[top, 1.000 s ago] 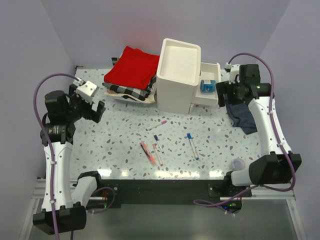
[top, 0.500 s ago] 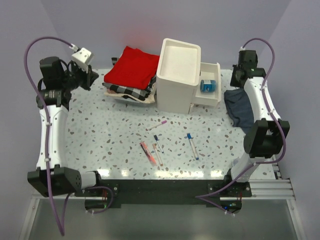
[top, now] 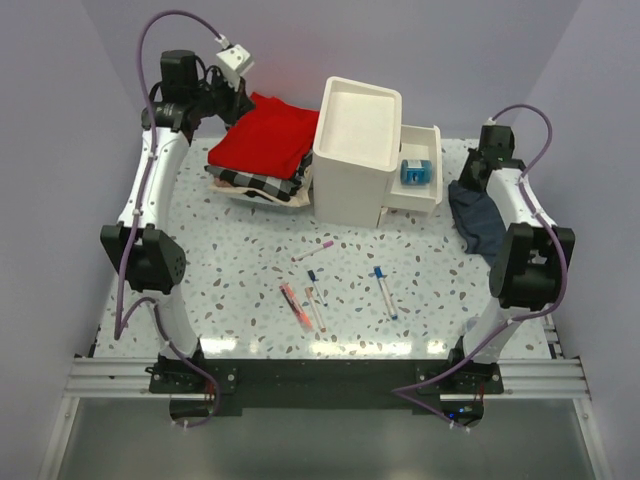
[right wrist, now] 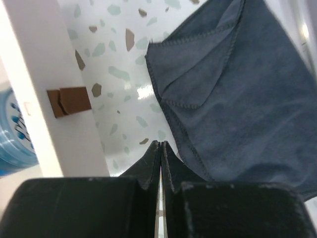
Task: Sort the stationery into containers
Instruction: Close the drawer in the storage box.
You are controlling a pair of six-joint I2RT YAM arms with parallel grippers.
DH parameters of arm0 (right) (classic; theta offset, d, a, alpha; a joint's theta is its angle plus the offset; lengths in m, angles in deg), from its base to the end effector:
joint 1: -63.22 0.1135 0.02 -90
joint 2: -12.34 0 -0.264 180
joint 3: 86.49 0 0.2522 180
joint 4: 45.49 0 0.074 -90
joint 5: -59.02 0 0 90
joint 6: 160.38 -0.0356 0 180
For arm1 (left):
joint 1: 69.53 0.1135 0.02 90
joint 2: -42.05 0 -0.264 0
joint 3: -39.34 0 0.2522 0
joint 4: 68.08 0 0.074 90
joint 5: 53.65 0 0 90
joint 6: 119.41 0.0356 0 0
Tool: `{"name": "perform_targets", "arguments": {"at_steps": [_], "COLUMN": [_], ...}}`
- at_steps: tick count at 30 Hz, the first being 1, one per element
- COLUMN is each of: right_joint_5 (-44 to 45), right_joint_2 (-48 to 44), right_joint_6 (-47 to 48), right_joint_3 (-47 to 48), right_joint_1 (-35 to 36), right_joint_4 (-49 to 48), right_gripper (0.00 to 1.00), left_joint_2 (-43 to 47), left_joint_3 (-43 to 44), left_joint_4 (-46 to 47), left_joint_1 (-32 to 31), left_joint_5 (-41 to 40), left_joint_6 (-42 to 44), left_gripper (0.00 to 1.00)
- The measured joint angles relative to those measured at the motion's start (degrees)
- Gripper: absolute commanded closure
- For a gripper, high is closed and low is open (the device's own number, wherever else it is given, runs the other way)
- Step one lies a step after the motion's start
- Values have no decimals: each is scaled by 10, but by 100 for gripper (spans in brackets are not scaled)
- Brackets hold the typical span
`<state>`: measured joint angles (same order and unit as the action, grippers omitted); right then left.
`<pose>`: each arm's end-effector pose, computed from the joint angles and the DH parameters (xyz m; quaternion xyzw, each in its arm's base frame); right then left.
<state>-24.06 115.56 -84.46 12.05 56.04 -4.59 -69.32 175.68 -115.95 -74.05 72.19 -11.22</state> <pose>0.4045 -0.0553 0.2718 0.1929 0.9040 -0.0331 0.3800 0.4366 -0.0554 0.4258 0.3228 0.7440 -0.1920 0.5526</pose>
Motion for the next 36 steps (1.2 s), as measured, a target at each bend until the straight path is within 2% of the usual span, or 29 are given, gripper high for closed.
{"name": "perform_targets", "arguments": {"at_steps": [7, 10, 16, 25, 36], "right_joint_5": [-40, -78, -173, -258, -252], "right_joint_2": [10, 48, 131, 144, 144], "right_joint_6": [-24, -26, -35, -54, -75], "right_joint_3": [-11, 18, 52, 82, 83], "right_joint_1": [-39, -47, -43, -26, -9], "right_joint_4": [-26, -24, -32, -40, -43], "right_gripper": [100, 100, 100, 100, 100], "left_joint_2": [-29, -35, -71, -113, -113], "left_joint_3": [17, 17, 25, 33, 48], "left_joint_4": [-11, -8, 6, 7, -12], "left_joint_1": [-19, -24, -68, -127, -143], "left_joint_5": [-31, -39, -49, -61, -68], "left_joint_6": [15, 15, 15, 16, 51], "left_gripper": [100, 100, 100, 100, 100]}}
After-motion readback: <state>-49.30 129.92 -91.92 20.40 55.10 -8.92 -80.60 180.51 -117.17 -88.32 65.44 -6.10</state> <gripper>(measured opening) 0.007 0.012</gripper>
